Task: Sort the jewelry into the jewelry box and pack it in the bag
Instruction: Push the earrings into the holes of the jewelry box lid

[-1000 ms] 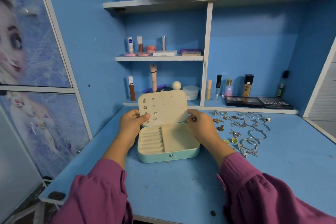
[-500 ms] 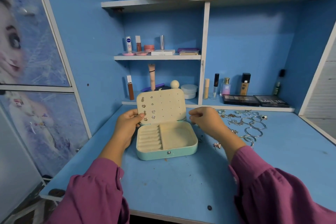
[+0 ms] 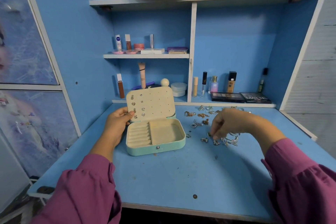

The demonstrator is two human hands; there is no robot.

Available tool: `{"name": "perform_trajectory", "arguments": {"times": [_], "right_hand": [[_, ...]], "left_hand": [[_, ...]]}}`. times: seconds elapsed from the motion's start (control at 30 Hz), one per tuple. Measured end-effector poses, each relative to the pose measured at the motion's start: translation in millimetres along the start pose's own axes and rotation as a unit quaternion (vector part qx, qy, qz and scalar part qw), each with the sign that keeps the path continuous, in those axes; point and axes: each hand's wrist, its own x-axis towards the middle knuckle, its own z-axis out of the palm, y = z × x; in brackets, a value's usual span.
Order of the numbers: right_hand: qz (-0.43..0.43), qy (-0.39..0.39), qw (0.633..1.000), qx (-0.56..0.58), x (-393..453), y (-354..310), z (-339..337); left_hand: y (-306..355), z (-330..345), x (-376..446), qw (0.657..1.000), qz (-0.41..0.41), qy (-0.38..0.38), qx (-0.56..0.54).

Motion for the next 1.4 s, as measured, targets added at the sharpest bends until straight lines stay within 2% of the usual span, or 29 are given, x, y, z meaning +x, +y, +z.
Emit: {"name": "perform_trajectory", "arguments": {"times": [0.33, 0.53, 0.93, 1.03, 1.17, 1.4], "right_hand": [[0.012, 0.008, 0.999, -0.038, 3, -8, 11], [0.017, 0.050, 0.996, -0.069, 7, -7, 13], [0.020, 0.058, 0.992, -0.109, 10, -14, 25], [0.012, 0.081, 0.994, -0.072, 11, -13, 27], [-0.024, 0.166, 0.985, 0.041, 14, -22, 25], [-0.091, 0.287, 0.922, 0.241, 40, -63, 44]], "left_hand": [[1, 1, -2, 1.000, 0.000, 0.001, -0.007], [0, 2, -3, 1.000, 0.003, -0.004, -0.022], [-1, 2, -1, 1.000, 0.000, 0.000, -0.022], [-3, 1, 1, 1.000, 0.000, -0.003, -0.023], [-4, 0, 4, 0.999, -0.006, -0.004, -0.036], [-3, 1, 5, 0.999, 0.005, -0.007, -0.038]]}}
